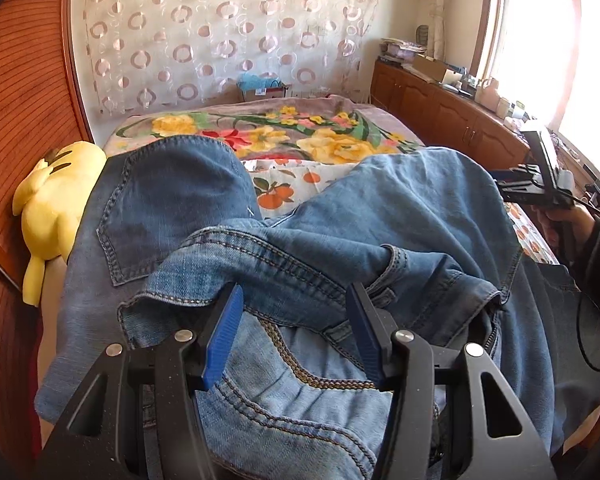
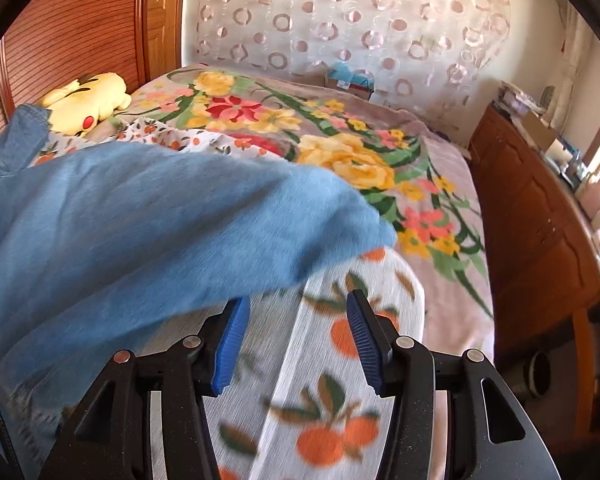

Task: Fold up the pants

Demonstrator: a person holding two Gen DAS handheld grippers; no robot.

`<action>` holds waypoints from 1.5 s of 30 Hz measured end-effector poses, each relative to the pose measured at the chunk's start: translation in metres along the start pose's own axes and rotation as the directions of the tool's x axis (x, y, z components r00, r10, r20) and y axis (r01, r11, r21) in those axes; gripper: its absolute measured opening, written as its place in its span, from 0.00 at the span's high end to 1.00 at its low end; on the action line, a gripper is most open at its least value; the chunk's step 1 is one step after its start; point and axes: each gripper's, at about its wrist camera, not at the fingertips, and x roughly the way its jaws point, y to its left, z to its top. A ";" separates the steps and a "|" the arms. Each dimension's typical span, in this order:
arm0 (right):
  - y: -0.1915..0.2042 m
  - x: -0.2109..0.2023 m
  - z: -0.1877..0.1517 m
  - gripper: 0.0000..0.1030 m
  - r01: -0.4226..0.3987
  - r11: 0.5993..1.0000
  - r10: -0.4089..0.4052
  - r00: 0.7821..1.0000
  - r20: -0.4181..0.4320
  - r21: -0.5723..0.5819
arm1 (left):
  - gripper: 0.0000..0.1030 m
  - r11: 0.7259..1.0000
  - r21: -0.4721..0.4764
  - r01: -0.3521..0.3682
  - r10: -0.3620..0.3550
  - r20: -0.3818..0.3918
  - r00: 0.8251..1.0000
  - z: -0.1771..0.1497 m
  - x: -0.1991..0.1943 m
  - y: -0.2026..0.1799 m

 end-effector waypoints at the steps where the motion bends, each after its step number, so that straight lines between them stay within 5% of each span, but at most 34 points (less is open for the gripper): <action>1: 0.001 0.003 0.000 0.48 -0.004 1.000 0.004 1.000 -0.001 -0.010 | 0.47 1.000 -0.001 0.000 0.000 -0.003 1.000 0.000 0.001 0.000; 9: 0.006 0.005 -0.003 0.51 0.037 0.999 -0.035 0.996 0.088 -0.024 | 0.47 1.000 -0.016 0.011 -0.011 -0.006 1.000 0.005 0.007 0.002; 12: 0.004 0.007 -0.009 0.80 0.030 0.999 -0.030 0.996 0.082 -0.009 | 0.47 0.999 -0.041 0.030 -0.030 0.012 0.999 0.008 0.006 0.004; 15: 0.004 0.008 -0.012 0.87 0.026 1.000 -0.026 0.997 0.074 -0.006 | 0.47 0.997 -0.062 0.040 -0.039 0.019 0.999 0.009 0.007 0.007; 26: 0.004 0.005 -0.015 0.89 0.027 1.000 -0.026 0.999 0.047 -0.004 | 0.47 0.989 -0.149 -0.025 0.033 0.051 0.998 -0.002 -0.009 0.022; 33: 0.001 0.003 -0.012 0.89 0.023 1.000 -0.023 0.999 0.047 -0.002 | 0.48 0.984 -0.178 -0.008 0.021 0.070 0.997 0.009 -0.003 0.032; 34: 0.000 0.003 -0.012 0.89 0.023 1.000 -0.023 0.999 0.048 -0.001 | 0.53 0.984 -0.178 -0.007 0.021 0.082 0.996 0.012 -0.002 0.032; 36: -0.001 0.001 -0.010 0.93 0.026 1.000 -0.026 0.998 0.064 0.007 | 0.83 0.986 -0.167 -0.019 0.035 0.093 0.995 0.015 -0.002 0.031; 39: -0.005 -0.007 -0.006 0.97 0.033 0.999 -0.036 0.994 0.103 0.030 | 0.92 0.986 -0.165 0.010 0.009 0.109 0.994 0.017 -0.006 0.027; 45: -0.010 -0.046 0.000 0.98 0.056 0.997 -0.068 0.974 0.218 0.060 | 0.96 0.998 -0.071 0.000 0.010 0.146 0.989 0.033 -0.027 0.001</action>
